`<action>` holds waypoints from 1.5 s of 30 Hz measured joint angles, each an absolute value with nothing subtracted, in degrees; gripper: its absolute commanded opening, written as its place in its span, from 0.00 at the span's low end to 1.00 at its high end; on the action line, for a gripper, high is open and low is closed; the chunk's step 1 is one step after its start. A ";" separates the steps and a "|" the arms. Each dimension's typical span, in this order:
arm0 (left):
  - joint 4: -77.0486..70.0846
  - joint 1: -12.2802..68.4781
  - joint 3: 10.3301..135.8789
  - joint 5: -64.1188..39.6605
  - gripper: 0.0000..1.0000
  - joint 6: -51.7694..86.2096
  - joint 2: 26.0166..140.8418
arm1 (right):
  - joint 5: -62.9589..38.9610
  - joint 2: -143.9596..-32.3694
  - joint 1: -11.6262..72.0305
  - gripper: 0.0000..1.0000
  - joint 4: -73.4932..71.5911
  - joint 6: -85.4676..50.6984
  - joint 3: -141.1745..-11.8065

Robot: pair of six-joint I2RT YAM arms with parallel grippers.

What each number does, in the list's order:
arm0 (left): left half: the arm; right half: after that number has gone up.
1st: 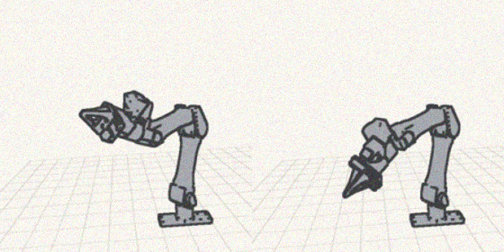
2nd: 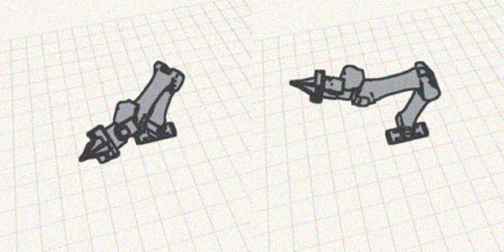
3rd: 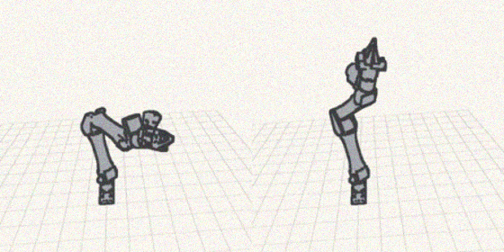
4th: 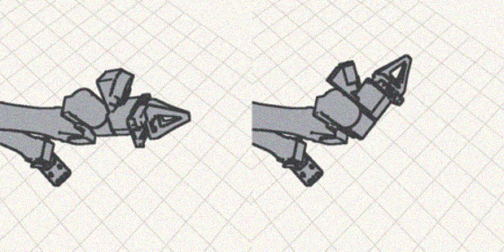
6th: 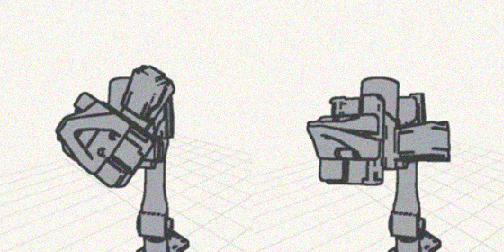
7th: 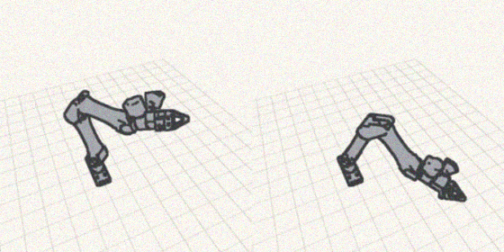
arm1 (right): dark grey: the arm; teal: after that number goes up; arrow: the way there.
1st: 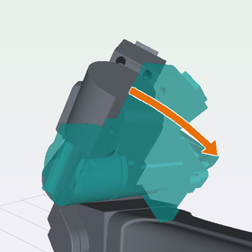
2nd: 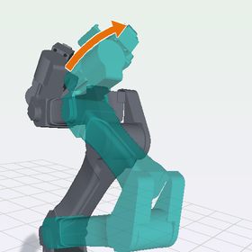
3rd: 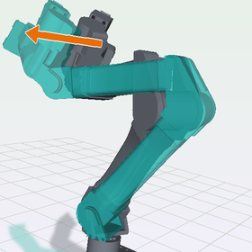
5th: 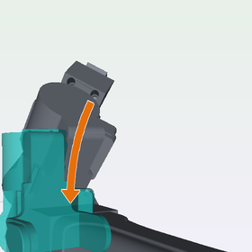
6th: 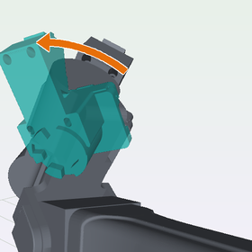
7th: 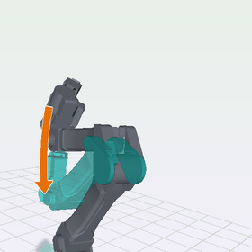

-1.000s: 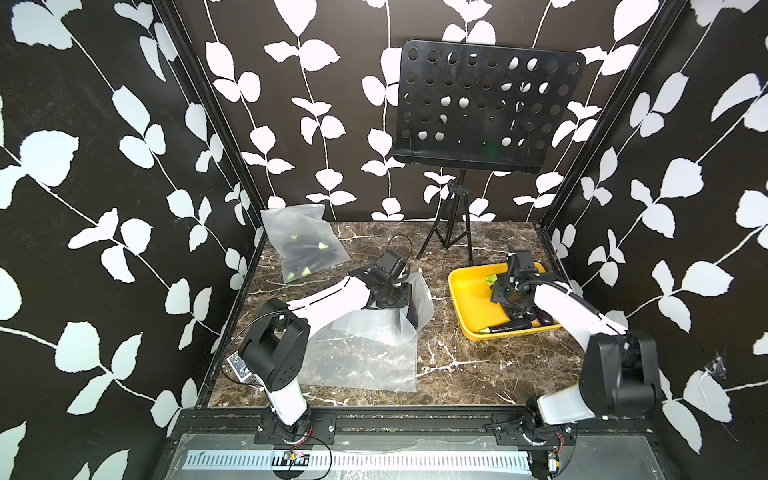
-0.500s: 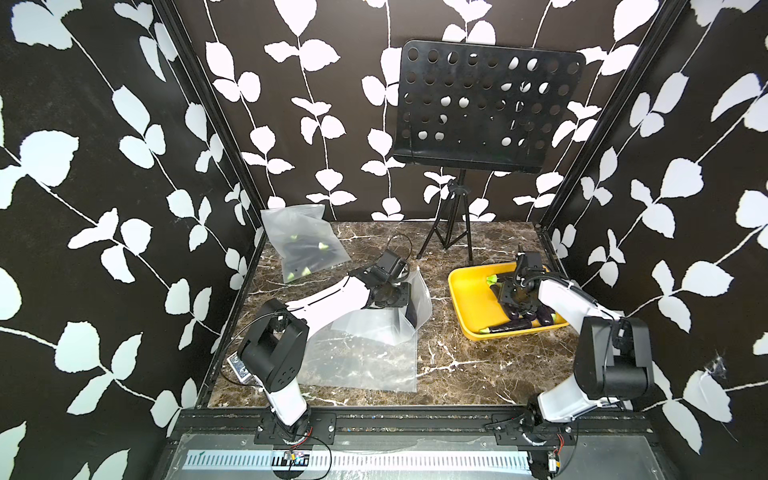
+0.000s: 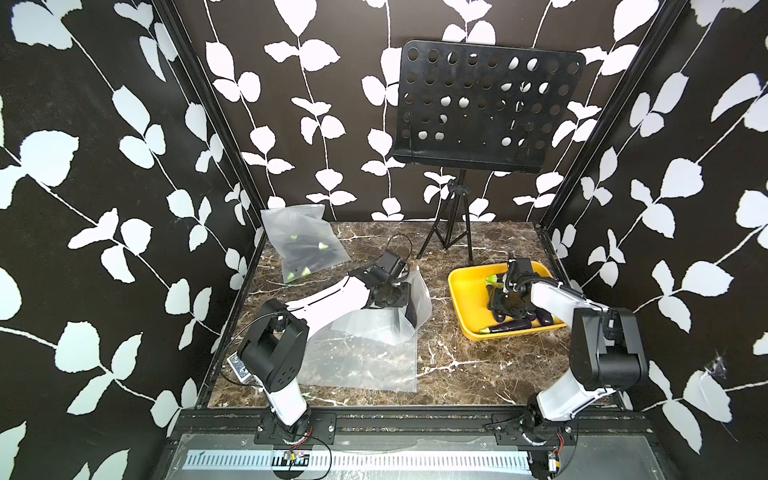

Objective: Place the eggplant in a zip-top bag and seal the zipper
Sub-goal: Pick up the eggplant from the basket, then place the eggplant in the zipper food storage bag.

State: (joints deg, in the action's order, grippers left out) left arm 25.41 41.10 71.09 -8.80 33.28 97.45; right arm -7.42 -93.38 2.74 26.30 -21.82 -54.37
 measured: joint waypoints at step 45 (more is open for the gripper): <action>26.11 41.95 72.95 -9.54 0.00 33.47 99.66 | -11.20 -79.35 32.56 0.38 -5.28 -39.29 -46.11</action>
